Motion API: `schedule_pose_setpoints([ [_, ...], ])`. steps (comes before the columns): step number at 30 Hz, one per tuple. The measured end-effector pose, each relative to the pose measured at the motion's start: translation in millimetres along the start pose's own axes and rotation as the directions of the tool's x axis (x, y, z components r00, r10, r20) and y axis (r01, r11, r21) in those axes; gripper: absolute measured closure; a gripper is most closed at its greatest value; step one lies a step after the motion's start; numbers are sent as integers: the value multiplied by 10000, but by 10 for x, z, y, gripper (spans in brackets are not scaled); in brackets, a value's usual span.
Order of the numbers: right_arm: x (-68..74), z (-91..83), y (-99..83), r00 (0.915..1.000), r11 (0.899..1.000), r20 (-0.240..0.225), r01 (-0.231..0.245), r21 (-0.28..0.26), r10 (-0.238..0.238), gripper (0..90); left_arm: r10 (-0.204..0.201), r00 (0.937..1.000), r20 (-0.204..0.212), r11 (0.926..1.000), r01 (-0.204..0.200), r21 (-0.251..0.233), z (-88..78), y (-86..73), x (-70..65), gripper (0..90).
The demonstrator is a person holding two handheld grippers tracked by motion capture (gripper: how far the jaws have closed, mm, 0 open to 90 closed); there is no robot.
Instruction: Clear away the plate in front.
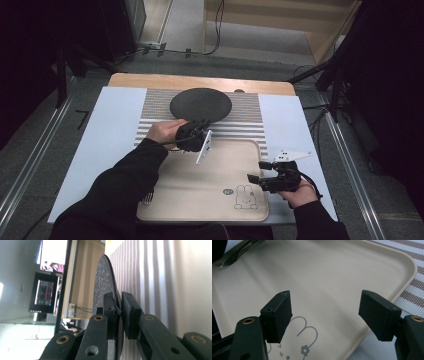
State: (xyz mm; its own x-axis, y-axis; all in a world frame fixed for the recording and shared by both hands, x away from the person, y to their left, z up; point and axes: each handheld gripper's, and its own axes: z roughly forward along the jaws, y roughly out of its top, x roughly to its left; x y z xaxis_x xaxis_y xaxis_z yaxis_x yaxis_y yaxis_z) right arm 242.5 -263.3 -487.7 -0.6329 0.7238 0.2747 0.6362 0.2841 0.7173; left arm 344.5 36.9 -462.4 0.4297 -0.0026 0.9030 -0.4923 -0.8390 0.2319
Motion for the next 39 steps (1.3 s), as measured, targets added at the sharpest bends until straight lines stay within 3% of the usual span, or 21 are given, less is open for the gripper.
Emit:
schedule_pose_setpoints([
  [6, 23, 1, 23, 10000, 10000, 61, 54, -26, -54, 247, 401, 9992, 11, 9988, -400, -293, -282, 91, -124, 823],
  [11, 23, 18, 36, 9998, 9999, 149, 104, -29, -104, 247, 386, 9993, 16, 9978, -385, -542, -459, 169, -217, 823],
  [25, -36, 46, 58, 9995, 10000, 304, -26, -25, 26, 246, 774, 9969, 161, 9930, -756, -908, -874, 280, -427, 817],
  [31, -48, 61, 70, 9995, 10000, 306, -51, -10, 52, 245, 1297, 9907, 410, 9861, -1245, -1102, -1065, 372, -581, 812],
  [34, -56, 56, 72, 9995, 9999, 310, -105, -61, 107, 244, 1189, 9915, 534, 9873, -1123, -1127, -1115, 380, -613, 807],
  [39, -69, 46, 68, 9991, 9997, 364, -199, -103, 202, 245, 1363, 9889, 585, 9857, -1295, -1074, -1242, 379, -684, 805],
])
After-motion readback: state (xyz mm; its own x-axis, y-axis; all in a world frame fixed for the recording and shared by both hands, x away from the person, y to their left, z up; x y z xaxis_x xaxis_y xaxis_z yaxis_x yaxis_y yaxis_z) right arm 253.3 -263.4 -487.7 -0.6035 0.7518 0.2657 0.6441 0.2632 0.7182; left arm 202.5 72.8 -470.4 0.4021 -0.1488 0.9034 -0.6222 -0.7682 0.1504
